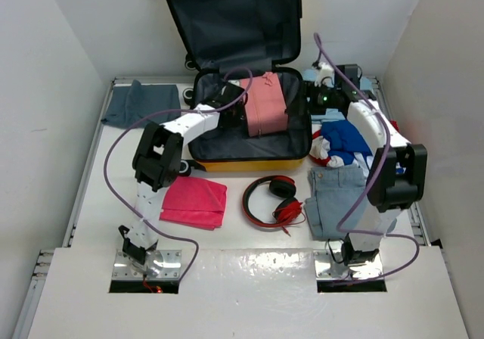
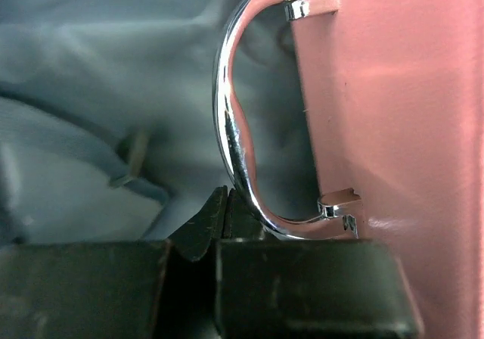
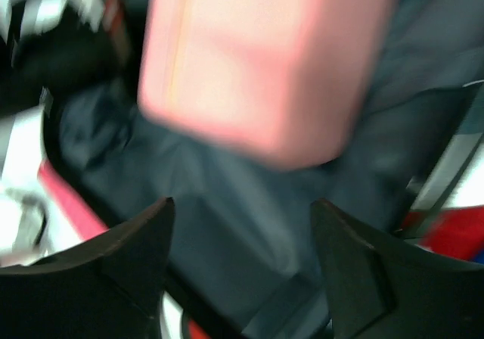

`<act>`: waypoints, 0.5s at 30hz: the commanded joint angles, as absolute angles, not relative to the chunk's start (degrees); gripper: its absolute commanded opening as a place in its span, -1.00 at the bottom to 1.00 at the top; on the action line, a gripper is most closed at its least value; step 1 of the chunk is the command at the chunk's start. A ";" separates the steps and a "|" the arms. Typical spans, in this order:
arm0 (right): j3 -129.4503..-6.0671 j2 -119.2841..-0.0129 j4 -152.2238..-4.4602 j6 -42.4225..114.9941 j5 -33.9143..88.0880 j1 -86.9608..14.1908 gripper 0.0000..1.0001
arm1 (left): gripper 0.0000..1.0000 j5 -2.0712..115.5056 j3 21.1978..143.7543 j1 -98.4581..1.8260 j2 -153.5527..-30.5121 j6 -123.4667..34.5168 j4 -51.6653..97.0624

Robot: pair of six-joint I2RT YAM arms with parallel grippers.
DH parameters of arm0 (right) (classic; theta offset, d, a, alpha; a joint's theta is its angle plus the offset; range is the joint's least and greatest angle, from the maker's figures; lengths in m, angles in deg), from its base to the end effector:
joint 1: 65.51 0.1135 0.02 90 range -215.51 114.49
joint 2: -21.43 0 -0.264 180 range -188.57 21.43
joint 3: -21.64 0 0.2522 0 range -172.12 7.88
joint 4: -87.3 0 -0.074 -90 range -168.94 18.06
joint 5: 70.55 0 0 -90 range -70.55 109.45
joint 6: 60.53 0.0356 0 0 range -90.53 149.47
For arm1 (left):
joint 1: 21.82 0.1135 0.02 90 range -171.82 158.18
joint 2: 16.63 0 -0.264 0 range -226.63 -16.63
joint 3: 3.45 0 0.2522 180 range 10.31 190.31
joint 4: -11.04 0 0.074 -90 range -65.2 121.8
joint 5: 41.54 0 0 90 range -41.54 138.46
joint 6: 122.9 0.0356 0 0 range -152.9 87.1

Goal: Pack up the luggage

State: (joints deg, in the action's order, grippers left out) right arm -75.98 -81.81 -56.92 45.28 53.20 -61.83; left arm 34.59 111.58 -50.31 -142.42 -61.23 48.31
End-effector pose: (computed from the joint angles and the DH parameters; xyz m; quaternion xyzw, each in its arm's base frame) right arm 0.4071 0.0460 0.2773 -0.0266 0.8799 0.3274 0.3433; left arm 0.4389 -0.2285 0.1998 -0.0419 0.9269 -0.0700 0.3663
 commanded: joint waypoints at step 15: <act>-60.85 -75.95 -60.30 35.01 56.54 -54.00 0.29 | -1.00 57.25 114.62 -47.66 -144.50 -61.99 22.52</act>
